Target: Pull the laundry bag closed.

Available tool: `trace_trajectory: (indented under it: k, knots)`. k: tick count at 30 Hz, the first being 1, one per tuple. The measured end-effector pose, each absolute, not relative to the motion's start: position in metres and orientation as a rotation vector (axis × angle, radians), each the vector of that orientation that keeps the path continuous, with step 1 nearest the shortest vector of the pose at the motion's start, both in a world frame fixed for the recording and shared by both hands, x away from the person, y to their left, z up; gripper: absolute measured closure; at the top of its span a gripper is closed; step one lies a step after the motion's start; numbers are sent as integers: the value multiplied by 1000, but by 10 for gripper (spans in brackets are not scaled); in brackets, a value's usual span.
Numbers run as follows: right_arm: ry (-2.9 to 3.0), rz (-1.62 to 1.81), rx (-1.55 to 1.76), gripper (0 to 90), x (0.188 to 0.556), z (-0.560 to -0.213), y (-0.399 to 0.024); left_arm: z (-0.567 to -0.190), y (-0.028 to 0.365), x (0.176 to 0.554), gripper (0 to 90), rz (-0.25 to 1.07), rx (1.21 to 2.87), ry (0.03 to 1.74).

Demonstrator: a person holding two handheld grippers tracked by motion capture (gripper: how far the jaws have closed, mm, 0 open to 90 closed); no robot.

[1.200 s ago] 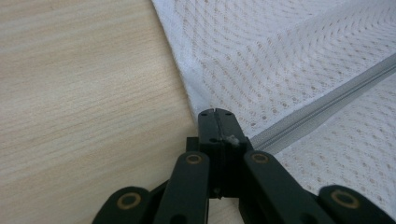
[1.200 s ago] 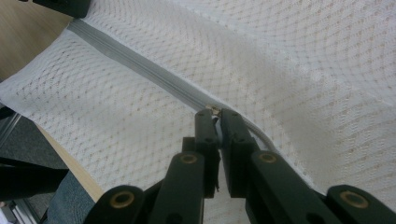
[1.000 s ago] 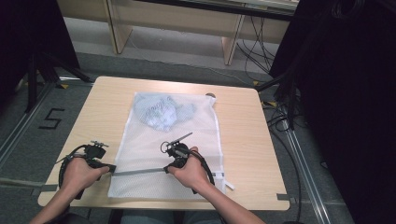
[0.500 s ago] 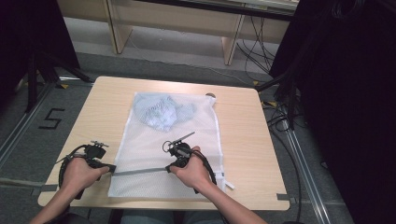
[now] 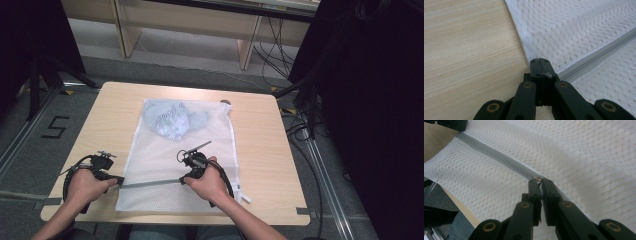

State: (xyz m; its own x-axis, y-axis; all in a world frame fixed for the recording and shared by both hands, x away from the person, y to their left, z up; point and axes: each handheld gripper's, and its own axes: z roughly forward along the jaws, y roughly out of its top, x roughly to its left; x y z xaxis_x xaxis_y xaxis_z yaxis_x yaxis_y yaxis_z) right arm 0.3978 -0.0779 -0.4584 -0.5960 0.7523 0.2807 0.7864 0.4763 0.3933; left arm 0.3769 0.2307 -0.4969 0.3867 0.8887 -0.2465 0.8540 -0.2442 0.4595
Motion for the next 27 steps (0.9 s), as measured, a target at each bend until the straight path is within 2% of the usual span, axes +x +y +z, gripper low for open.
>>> trace_trajectory:
  k: [27]
  knots:
    - [-2621, -751, -1414, 870, 394, -457, -98, -497, 231, 377, 897, 88, 2122, 1491]
